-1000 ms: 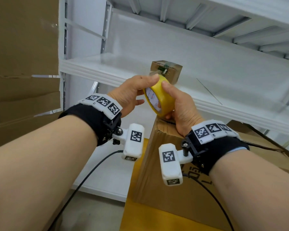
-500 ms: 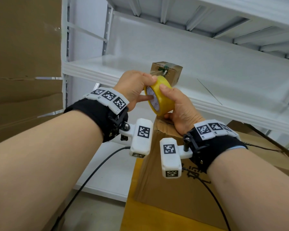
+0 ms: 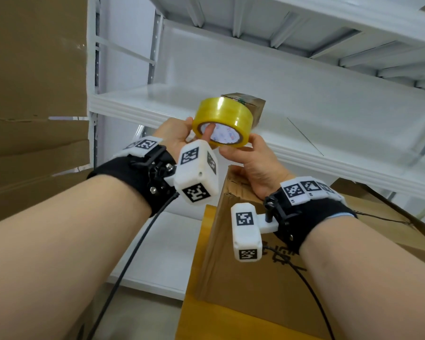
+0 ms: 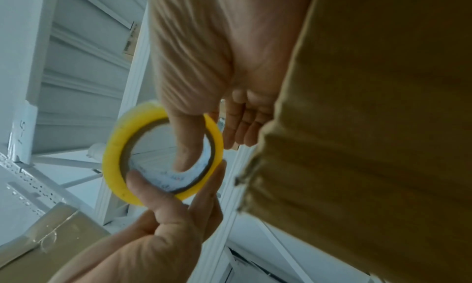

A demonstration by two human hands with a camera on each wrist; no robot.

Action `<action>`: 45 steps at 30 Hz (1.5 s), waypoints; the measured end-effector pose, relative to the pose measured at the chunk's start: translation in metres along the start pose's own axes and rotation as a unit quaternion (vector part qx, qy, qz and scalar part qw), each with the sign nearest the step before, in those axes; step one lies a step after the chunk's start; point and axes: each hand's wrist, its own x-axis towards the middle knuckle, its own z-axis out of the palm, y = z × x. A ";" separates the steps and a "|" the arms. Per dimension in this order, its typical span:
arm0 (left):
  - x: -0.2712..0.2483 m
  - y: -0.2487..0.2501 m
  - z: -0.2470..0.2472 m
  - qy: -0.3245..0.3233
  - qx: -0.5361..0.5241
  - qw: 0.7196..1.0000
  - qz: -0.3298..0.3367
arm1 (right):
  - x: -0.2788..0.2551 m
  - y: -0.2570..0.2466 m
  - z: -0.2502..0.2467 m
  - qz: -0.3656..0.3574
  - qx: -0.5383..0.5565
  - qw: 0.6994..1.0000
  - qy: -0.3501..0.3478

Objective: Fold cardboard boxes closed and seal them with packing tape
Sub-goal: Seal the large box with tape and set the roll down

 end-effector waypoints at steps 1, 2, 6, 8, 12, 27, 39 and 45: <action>0.000 -0.004 0.001 -0.009 -0.015 1.000 -0.025 | 0.000 0.000 0.001 -0.006 0.003 1.000 0.000; 0.001 -0.008 0.001 -0.018 -0.011 0.999 -0.046 | 0.001 0.000 0.001 -0.010 0.008 1.000 0.007; 0.001 -0.020 -0.001 -0.042 0.040 0.995 -0.079 | 0.006 0.000 -0.002 -0.017 0.050 0.997 0.054; -0.005 -0.024 -0.001 -0.047 0.073 0.994 -0.068 | 0.007 -0.002 -0.003 -0.008 0.073 0.994 0.077; -0.006 -0.030 -0.007 -0.005 0.120 0.992 0.032 | 0.007 -0.006 -0.004 0.033 0.102 0.991 0.085; -0.019 -0.045 -0.017 -0.008 0.071 0.997 0.012 | 0.004 -0.006 -0.005 0.039 0.068 0.988 0.131; -0.024 -0.060 -0.026 0.083 0.073 0.994 -0.004 | 0.001 -0.008 -0.004 0.016 0.011 0.983 0.182; -0.023 -0.061 -0.034 0.076 0.040 0.996 -0.005 | 0.000 -0.006 -0.004 -0.008 0.019 0.991 0.136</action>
